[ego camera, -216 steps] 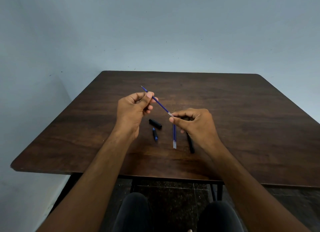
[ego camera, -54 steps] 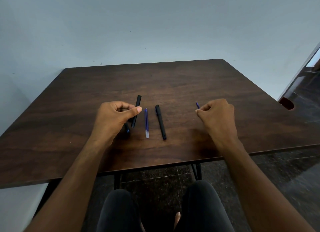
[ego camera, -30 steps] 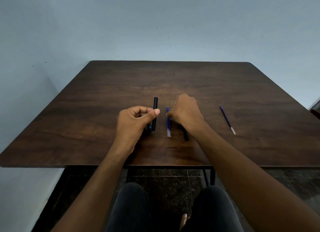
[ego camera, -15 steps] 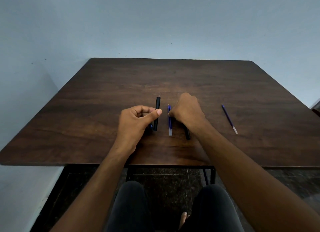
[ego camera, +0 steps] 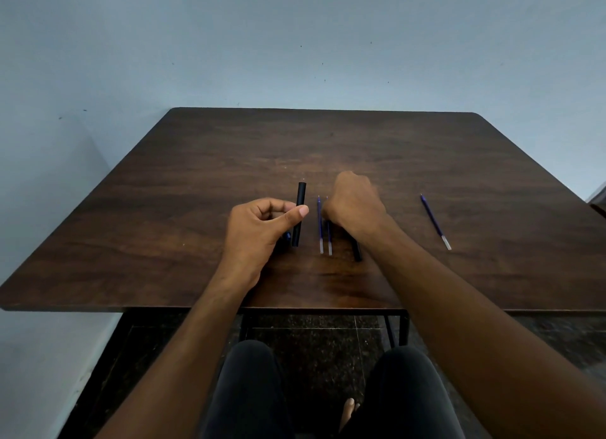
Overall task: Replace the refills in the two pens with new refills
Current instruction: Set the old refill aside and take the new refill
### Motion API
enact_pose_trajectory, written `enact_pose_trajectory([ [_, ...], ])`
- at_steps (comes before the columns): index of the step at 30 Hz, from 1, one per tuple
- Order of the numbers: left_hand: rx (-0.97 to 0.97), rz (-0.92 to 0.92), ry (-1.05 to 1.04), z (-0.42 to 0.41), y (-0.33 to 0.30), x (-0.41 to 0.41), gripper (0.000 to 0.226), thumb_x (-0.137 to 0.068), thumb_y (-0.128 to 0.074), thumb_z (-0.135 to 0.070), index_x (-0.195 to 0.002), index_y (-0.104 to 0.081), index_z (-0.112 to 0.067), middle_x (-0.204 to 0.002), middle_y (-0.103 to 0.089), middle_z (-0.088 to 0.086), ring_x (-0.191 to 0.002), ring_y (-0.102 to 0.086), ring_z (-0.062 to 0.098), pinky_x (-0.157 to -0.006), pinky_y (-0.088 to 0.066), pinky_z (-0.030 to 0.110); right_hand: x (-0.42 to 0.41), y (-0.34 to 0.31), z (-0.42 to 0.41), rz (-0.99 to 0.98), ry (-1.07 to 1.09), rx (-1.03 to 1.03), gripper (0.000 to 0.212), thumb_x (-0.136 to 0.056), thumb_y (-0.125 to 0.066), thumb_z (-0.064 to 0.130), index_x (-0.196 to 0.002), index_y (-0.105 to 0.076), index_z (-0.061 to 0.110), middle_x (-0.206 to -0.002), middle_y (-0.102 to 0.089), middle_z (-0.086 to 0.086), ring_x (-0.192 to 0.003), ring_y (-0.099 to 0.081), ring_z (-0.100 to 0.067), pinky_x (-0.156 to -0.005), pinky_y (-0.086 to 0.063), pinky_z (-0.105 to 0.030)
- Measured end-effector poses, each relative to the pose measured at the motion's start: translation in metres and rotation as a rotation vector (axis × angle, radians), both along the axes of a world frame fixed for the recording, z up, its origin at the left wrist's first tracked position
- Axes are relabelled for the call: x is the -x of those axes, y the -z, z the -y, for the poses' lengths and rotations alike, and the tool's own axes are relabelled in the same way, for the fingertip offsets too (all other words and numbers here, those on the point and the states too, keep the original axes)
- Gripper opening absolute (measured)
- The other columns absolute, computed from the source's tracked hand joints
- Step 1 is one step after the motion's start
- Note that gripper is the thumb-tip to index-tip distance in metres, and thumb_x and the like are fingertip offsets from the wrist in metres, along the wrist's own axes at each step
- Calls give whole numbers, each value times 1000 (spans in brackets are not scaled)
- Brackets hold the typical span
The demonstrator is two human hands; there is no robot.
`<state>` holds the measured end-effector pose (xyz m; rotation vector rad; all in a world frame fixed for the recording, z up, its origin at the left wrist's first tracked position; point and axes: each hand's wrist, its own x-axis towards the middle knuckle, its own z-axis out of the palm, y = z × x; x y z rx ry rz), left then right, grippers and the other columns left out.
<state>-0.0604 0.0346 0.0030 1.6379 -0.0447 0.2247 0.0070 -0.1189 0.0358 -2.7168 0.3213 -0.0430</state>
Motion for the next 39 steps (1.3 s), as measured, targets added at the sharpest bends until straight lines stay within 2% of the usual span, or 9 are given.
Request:
enact_pose_trajectory([
  [5,-10,-2,-8,0,-1,0,18,-77,-86,-31,-86,-78,-17,-80,-77,10,-68,-69,3,-64,-51,11,3,-7,-7,-36,-37,68,15,-89,-70,20,-97,-62,9,-71,-47,-4,-66,-51,-22,-56,-43,-35],
  [7,-1,-5,-7,0,-1,0,18,-77,-86,-30,-87,-79,-17,-80,-77,9,-71,-71,5,-65,-52,12,2,-9,-10,-44,-43,97,15,-89,-70,21,-85,-59,11,-68,-46,-5,-60,-48,-22,-49,-38,-33],
  [10,8,-11,1,1,-1,1,19,-77,-86,-31,-88,-79,-17,-81,-78,8,-75,-73,8,-67,-53,13,-2,-9,-15,-60,-11,100,37,-85,-73,20,-65,-43,15,-66,-46,-5,-53,-44,-21,-42,-28,-32],
  [19,12,12,27,1,-2,3,17,-78,-86,-28,-90,-81,-17,-85,-78,10,-83,-75,15,-73,-55,15,-8,-6,-16,-112,60,62,40,-77,-81,25,-65,-45,14,-68,-49,-7,-55,-45,-24,-41,-29,-33],
  [26,-6,34,44,2,-3,4,17,-79,-85,-24,-94,-82,-17,-87,-80,-5,-86,-76,7,-74,-57,17,3,-15,-7,-133,20,21,45,-79,-81,38,-68,-45,14,-71,-50,-5,-58,-48,-21,-51,-41,-35],
  [29,-8,39,22,2,-2,3,19,-77,-87,-25,-94,-82,-17,-88,-80,-5,-87,-76,9,-77,-60,22,9,-26,7,-61,26,-177,42,-78,-82,41,-69,-53,12,-70,-55,-4,-59,-55,-17,-52,-49,-29],
  [31,-35,45,12,2,-1,2,21,-75,-87,-27,-94,-82,-18,-88,-80,-7,-86,-75,8,-77,-59,21,13,-32,20,31,40,-386,40,-78,-81,36,-61,-55,10,-59,-54,-1,-45,-48,-11,-34,-36,-18],
  [35,-69,41,-18,4,0,2,21,-73,-89,-28,-92,-82,-21,-87,-79,-3,-84,-74,21,-75,-63,33,22,-35,30,135,45,-1011,25,-85,-70,12,-67,-53,8,-58,-49,-8,-38,-35,-11,-34,-26,-19],
  [39,-31,32,-30,3,-2,4,20,-72,-90,-24,-89,-82,-21,-84,-77,8,-86,-69,35,-75,-60,40,26,-37,35,232,63,-1132,21,-85,-66,6,-66,-56,5,-50,-57,-6,-38,-42,-12,-34,-35,-21],
])
